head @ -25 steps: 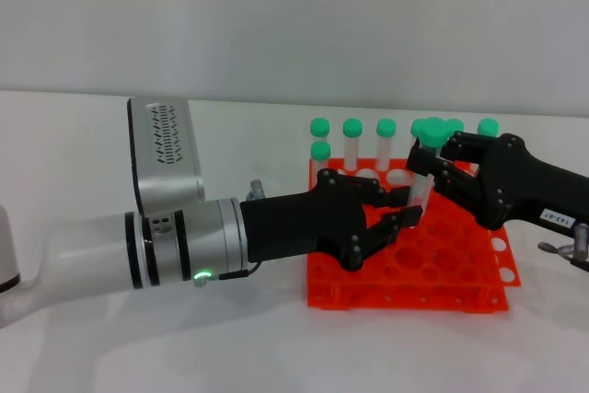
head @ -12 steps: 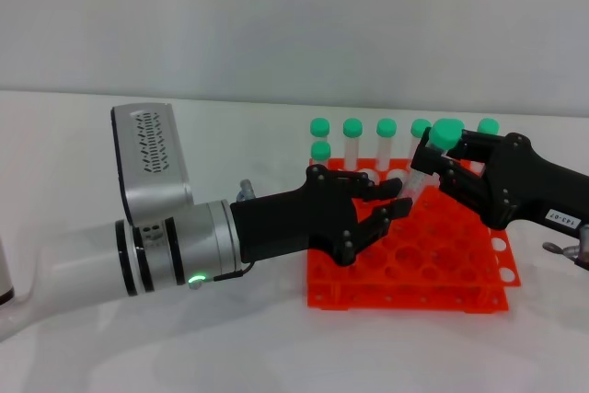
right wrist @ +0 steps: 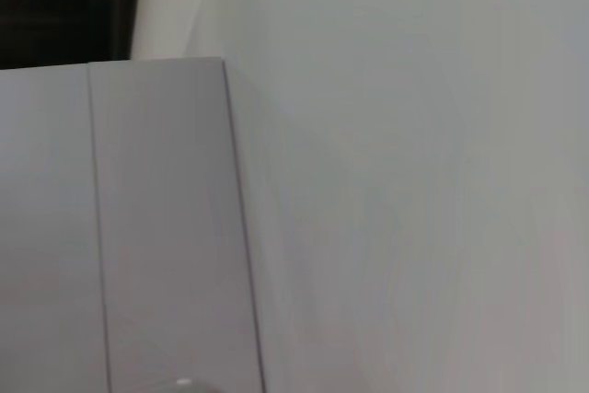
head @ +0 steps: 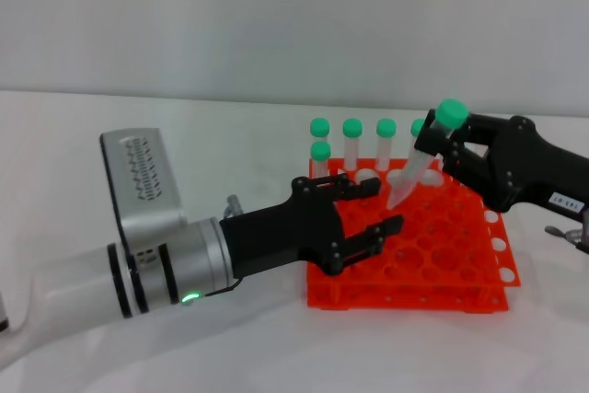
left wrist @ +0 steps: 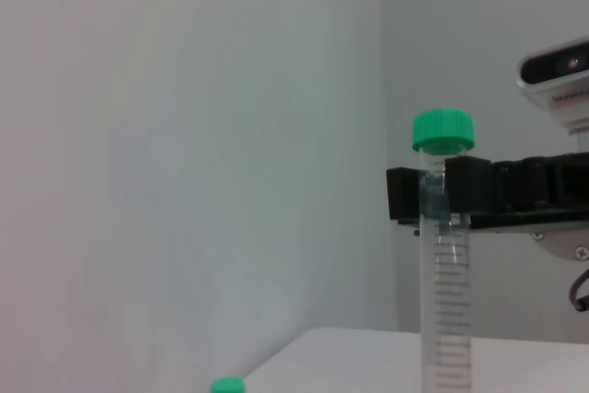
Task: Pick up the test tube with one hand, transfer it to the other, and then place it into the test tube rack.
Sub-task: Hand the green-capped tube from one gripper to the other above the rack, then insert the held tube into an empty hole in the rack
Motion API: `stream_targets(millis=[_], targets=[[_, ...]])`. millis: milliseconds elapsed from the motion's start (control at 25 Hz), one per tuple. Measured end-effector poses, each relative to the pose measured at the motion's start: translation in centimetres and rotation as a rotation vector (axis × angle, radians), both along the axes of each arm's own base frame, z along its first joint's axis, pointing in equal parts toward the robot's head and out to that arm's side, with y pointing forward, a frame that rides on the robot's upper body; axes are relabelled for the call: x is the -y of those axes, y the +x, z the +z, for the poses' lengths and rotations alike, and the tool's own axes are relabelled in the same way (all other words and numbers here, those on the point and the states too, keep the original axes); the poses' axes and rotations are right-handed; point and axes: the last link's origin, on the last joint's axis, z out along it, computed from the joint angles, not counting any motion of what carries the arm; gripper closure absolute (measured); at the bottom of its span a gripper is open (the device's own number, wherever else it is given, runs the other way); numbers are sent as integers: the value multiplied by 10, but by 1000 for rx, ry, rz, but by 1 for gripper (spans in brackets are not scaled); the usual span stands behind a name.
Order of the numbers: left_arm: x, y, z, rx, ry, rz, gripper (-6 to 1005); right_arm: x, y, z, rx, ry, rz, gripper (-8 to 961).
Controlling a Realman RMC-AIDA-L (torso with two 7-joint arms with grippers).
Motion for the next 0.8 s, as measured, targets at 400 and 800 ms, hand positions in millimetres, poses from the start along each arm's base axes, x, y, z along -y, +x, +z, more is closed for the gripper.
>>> stream_targets(millis=[400,800], targets=[[28,-52,32,151,227,182,366,-18,-2,-2,59,84,-36,741],[109,-132,87,288,697,464,106,-26,-30,-57,231,154,-10,731]])
